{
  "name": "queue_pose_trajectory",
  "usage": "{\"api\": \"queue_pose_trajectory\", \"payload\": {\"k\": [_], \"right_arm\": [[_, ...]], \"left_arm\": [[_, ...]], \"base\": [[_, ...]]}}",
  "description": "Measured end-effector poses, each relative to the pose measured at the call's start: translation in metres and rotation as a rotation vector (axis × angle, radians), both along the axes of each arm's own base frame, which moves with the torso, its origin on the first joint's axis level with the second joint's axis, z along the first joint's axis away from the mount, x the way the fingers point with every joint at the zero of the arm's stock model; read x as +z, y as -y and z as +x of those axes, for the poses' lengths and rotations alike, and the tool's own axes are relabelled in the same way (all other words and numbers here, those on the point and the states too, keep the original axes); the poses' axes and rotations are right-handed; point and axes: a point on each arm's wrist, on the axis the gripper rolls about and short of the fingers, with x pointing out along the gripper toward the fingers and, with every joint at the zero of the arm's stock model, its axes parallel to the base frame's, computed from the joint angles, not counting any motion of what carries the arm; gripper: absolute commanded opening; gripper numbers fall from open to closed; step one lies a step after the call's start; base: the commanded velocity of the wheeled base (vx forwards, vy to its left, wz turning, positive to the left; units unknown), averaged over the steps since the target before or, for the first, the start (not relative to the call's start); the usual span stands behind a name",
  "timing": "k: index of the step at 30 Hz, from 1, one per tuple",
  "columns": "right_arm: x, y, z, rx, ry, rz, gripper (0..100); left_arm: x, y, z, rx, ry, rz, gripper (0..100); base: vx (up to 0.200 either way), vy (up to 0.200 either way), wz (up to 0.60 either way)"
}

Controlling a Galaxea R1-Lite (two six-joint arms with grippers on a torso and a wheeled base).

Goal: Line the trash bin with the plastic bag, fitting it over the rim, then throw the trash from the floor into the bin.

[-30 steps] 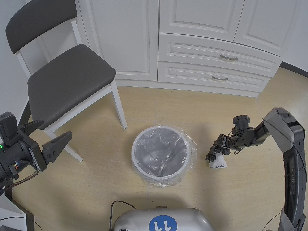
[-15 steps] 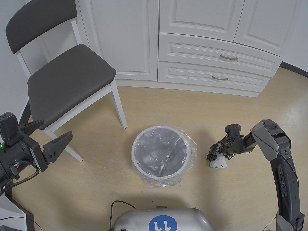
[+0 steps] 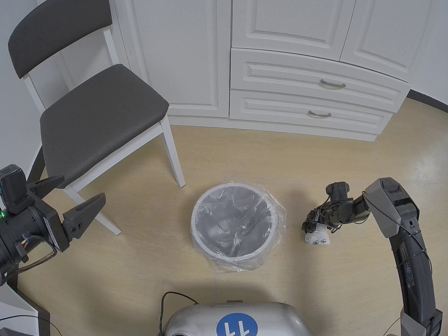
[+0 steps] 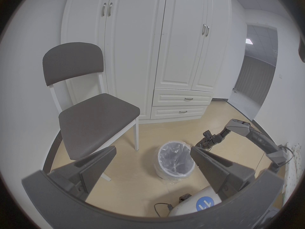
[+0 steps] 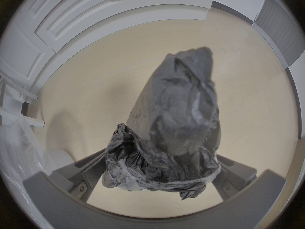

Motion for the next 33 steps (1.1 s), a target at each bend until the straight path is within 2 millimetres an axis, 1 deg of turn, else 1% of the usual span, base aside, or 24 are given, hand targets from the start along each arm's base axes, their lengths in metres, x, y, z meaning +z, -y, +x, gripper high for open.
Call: {"api": "queue_pose_trajectory", "payload": {"k": [4,11,31,32,33], "right_arm": [[-0.003,0.0,0.004,0.003,0.008,-0.005,100],[-0.009,0.001,0.004,-0.002,0.004,-0.002,100],[-0.011,0.001,0.004,-0.004,0.001,-0.003,100],[-0.011,0.001,0.004,-0.004,0.001,-0.003,0],[-0.011,0.001,0.004,-0.004,0.001,-0.003,0]], "left_arm": [[-0.001,0.001,0.001,-0.004,0.002,0.026,100],[-0.003,0.0,0.002,0.001,-0.004,0.03,100],[-0.004,0.0,0.001,0.002,-0.006,0.035,100],[-0.004,0.0,0.001,0.002,-0.006,0.035,100],[-0.004,-0.001,0.001,0.002,-0.005,0.036,100]], "base": [[0.0,0.0,0.0],[0.0,0.0,0.0],[0.0,0.0,0.0],[0.0,0.0,0.0],[0.0,0.0,0.0]]}}
